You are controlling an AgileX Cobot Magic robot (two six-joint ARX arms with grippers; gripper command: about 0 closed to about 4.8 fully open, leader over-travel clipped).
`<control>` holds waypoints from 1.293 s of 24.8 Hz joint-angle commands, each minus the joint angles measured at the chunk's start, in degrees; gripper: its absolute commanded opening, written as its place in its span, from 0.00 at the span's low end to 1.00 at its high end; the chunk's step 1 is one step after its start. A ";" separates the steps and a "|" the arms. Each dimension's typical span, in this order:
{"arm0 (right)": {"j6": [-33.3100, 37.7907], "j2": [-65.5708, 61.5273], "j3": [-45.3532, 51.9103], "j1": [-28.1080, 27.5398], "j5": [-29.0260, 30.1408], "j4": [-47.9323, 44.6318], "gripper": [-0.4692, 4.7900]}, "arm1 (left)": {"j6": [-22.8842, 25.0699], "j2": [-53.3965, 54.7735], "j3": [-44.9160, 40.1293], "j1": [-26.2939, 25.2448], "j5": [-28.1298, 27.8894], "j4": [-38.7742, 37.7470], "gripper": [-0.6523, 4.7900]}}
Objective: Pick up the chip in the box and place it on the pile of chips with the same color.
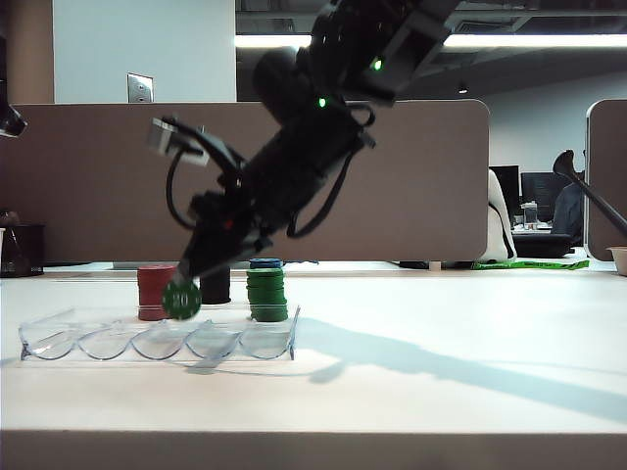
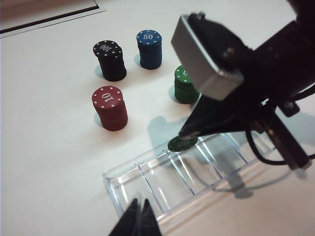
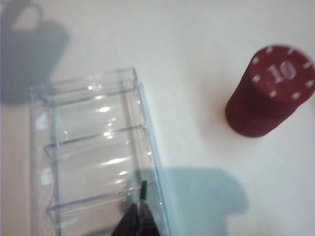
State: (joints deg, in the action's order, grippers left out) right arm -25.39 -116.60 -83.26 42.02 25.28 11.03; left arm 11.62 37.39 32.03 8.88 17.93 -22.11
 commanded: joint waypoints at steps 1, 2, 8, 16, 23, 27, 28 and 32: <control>1.53 2.89 -0.20 0.11 0.33 -0.94 0.09 | 0.20 -0.09 0.17 -0.13 0.31 0.37 0.11; 3.17 3.74 -0.20 0.09 0.33 -1.05 0.09 | 0.20 -0.09 0.17 -0.13 0.31 0.37 0.11; 15.15 8.13 -0.20 -1.01 0.48 -1.46 0.09 | 0.20 -0.09 0.17 -0.13 0.31 0.39 0.11; 35.69 9.88 -0.20 -6.93 7.85 -7.69 0.09 | 0.17 -0.09 0.17 -0.13 0.31 1.22 0.11; 48.37 9.68 -0.13 -12.96 15.12 -7.48 0.09 | 0.17 -0.09 0.17 -0.13 0.31 1.22 0.11; 54.01 7.21 -0.13 -13.81 18.60 -4.39 0.09 | 0.15 -0.09 0.17 -0.13 0.31 1.20 0.11; 54.77 6.36 -0.13 -13.86 19.45 -4.50 0.09 | 0.15 -0.09 0.17 -0.13 0.31 1.20 0.11; 56.78 3.56 -0.13 -13.88 22.32 -5.81 0.09 | 0.17 -0.09 0.17 -0.13 0.33 1.20 0.11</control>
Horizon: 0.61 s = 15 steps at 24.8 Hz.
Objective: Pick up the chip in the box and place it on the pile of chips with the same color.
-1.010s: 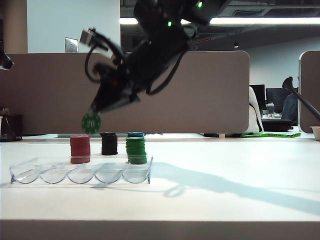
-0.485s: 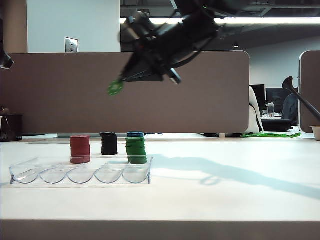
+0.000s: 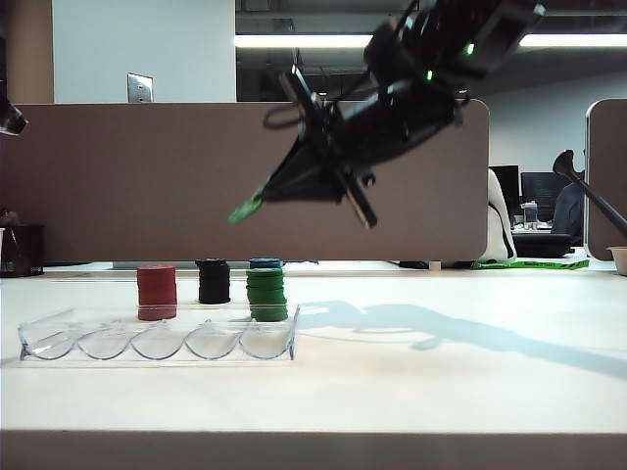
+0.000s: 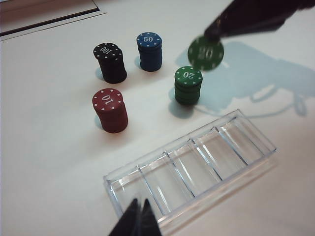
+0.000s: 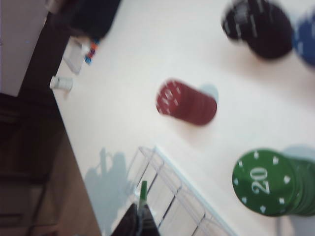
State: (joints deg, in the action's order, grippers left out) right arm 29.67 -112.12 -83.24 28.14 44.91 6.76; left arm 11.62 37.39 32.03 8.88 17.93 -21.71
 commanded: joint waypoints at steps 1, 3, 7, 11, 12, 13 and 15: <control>1.77 -1.46 -0.13 0.00 2.62 -1.92 0.09 | 0.17 -0.09 0.17 -0.13 0.31 0.81 0.11; 1.77 -1.95 -0.13 0.00 2.58 -2.80 0.09 | 0.17 -0.09 0.17 -0.13 0.31 0.79 0.11; 3.10 -2.01 -0.13 -0.02 1.90 -5.70 0.09 | 0.17 -0.09 0.17 -0.13 0.33 0.74 0.11; 7.45 -2.27 -0.13 -1.20 3.04 -7.80 0.09 | 0.17 -0.09 0.17 -0.13 0.33 0.74 0.11; 8.24 -2.38 -0.13 -1.68 3.23 -8.35 0.09 | 0.17 -0.09 0.17 -0.13 0.33 0.74 0.11; 10.05 -2.64 -0.11 -2.73 4.44 -9.97 0.09 | 0.17 -0.09 0.17 -0.13 0.31 0.74 0.11; 11.08 -2.69 -0.04 -4.31 4.81 -11.02 0.09 | 0.17 -0.09 0.17 -0.13 0.31 0.74 0.11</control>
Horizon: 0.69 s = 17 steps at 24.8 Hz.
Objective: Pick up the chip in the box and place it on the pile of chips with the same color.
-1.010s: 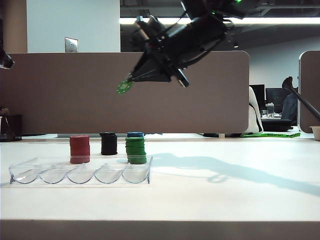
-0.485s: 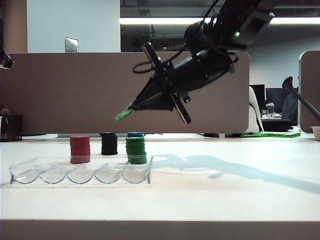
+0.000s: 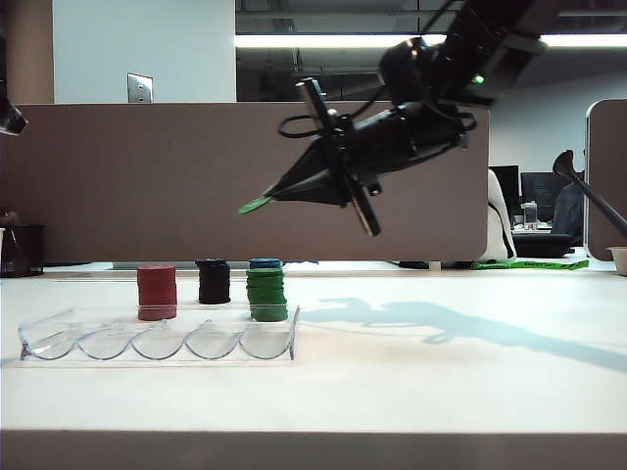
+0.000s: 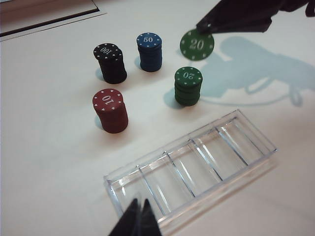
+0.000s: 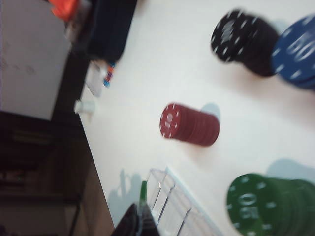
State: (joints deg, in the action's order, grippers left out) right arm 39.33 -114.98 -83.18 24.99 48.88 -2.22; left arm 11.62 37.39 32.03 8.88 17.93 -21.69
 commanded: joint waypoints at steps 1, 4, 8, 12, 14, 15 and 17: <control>1.62 0.17 -0.11 -2.19 1.79 -2.08 0.09 | 0.17 -0.09 0.17 -0.13 0.33 0.74 0.11; 1.55 -0.59 -0.07 -3.32 6.10 -0.57 0.09 | 0.15 -0.09 0.17 -0.13 0.33 0.76 0.11; 1.42 -1.95 0.15 -3.26 10.82 -0.68 0.09 | 0.15 -0.09 0.17 -0.13 0.33 0.74 0.11; 1.40 -3.39 0.15 -3.28 11.50 -0.90 0.09 | 0.15 -0.09 0.17 -0.13 0.33 0.72 0.11; 1.38 -3.76 0.15 -3.30 11.47 -0.87 0.09 | 0.15 -0.09 0.17 -0.13 0.33 0.72 0.11; 1.27 -3.82 0.15 -3.30 11.45 -0.94 0.09 | 0.15 -0.09 0.17 -0.13 0.33 0.74 0.11; 1.14 -4.04 0.15 -3.28 11.13 -1.38 0.09 | 0.15 -0.09 0.17 -0.13 0.33 0.76 0.11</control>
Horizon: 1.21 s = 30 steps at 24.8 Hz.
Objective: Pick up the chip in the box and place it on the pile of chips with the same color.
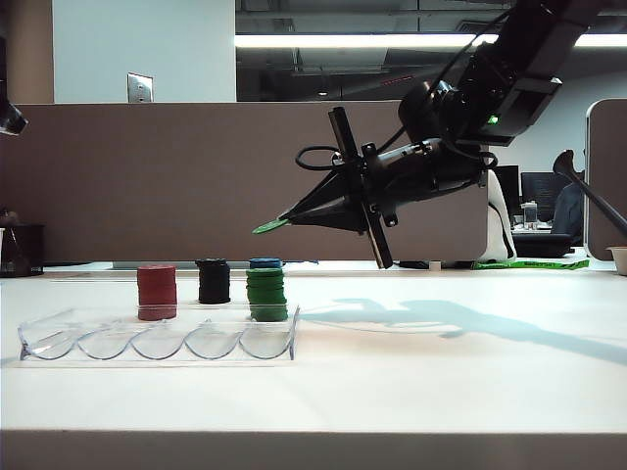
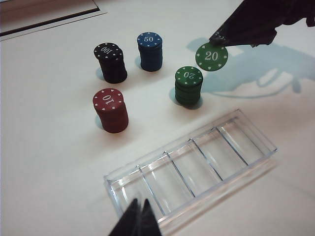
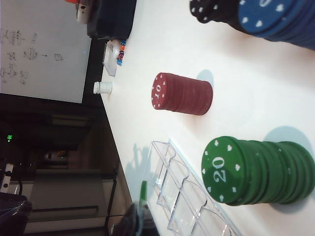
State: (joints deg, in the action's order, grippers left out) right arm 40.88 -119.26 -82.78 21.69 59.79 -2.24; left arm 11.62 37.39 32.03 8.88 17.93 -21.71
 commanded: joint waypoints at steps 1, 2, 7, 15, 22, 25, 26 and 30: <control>-0.42 0.22 -0.24 0.02 -0.15 -1.49 0.09 | 0.15 -0.09 0.17 -0.13 0.33 0.76 0.11; -0.42 0.22 -0.24 0.02 -1.20 -1.44 0.09 | 0.15 -0.09 0.17 -0.13 0.31 0.79 0.11; -0.42 0.22 -0.24 0.04 -4.87 -1.46 0.09 | 0.15 -0.09 0.17 -0.13 0.33 0.79 0.11; -0.39 0.22 -0.24 0.42 -7.39 -1.07 0.09 | 0.13 -0.09 0.17 -0.13 0.33 0.79 0.11; -0.39 0.22 -0.26 0.57 -8.70 -1.07 0.09 | 0.13 -0.09 0.17 -0.13 0.33 0.79 0.11; -0.39 0.22 -0.26 0.79 -8.74 -1.05 0.09 | 0.13 -0.09 0.17 -0.13 0.33 0.81 0.11; -0.39 0.22 -0.26 0.83 -8.87 -1.07 0.09 | 0.13 -0.09 0.17 -0.13 0.33 0.81 0.11; -0.39 0.22 -0.26 1.20 -10.19 -1.07 0.09 | 0.00 -0.09 0.17 -0.13 0.33 0.81 0.11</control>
State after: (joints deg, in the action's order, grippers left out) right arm 40.84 -119.33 -82.81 22.70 49.87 -2.68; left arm 11.62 37.39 32.03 8.88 17.93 -21.69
